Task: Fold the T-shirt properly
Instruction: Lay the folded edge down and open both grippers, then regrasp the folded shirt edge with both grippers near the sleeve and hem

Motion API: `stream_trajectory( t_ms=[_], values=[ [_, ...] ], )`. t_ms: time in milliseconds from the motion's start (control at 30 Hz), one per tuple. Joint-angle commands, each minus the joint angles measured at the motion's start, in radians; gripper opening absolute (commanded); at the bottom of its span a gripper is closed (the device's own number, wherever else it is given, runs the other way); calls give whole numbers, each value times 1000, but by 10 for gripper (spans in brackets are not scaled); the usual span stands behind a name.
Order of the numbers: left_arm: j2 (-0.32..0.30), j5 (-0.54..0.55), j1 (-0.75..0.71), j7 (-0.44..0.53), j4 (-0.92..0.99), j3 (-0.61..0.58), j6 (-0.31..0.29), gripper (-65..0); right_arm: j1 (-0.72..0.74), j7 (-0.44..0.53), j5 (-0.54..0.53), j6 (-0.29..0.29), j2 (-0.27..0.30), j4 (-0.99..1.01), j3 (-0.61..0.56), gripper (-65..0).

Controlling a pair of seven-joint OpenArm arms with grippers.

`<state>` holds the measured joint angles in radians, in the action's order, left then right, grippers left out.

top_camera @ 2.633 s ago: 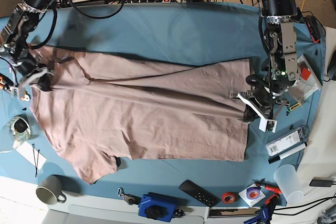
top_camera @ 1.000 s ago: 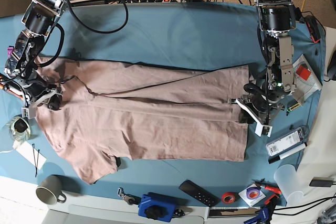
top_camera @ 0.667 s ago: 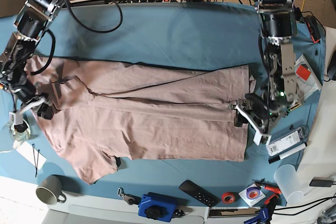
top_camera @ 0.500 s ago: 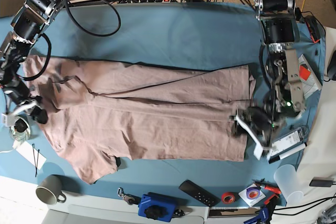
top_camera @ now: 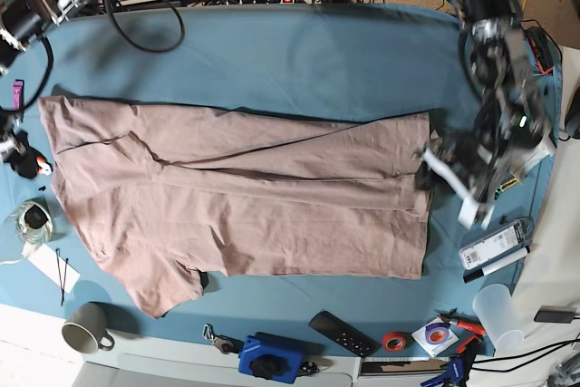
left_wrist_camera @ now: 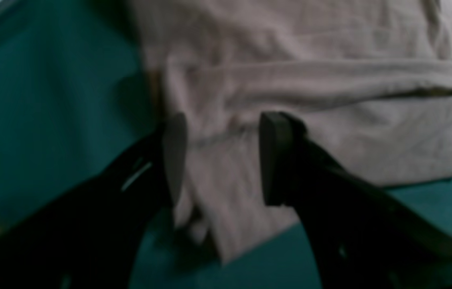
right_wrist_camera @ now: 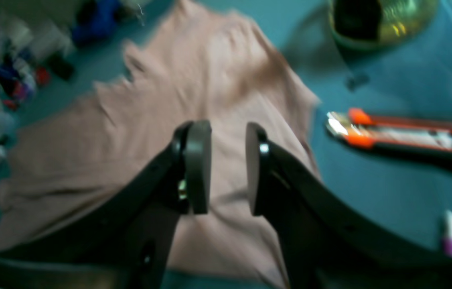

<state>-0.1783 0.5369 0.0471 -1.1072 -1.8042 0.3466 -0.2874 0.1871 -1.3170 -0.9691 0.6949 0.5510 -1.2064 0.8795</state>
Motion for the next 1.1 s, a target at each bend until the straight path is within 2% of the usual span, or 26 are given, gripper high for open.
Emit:
stream_trajectory(
  t_ms=[0,100,200,267,467,567,800,1067],
  values=[
    [-5,26,-15,15,-39,18,-11,-376,2,6,-34,3,44,-17,15,-493],
    [-6,78,-105,15,-100,68,-53,-376,-30,-63,-53,3,64,-17,26,-476],
    [-5,118,-194,15,-172,107,-55,-376,-58,-79,-82,3,78,-17,25,-385],
    [-5,118,-254,16,-228,129,-55,-376,-78,-79,-82,3,80,-17,25,-363],
    [-5,119,-428,55,-377,197,-55,-376,-139,-79,-35,3,78,-10,25,-363],
    [-5,119,-475,60,-420,216,-54,-376,-160,-20,-3,3,78,22,25,-363],
    [-5,122,-502,61,-431,219,-54,-376,-159,77,25,3,78,188,25,-363],
    [-4,122,-499,90,-431,219,-54,-376,-135,123,24,3,67,336,25,-363]
  ],
)
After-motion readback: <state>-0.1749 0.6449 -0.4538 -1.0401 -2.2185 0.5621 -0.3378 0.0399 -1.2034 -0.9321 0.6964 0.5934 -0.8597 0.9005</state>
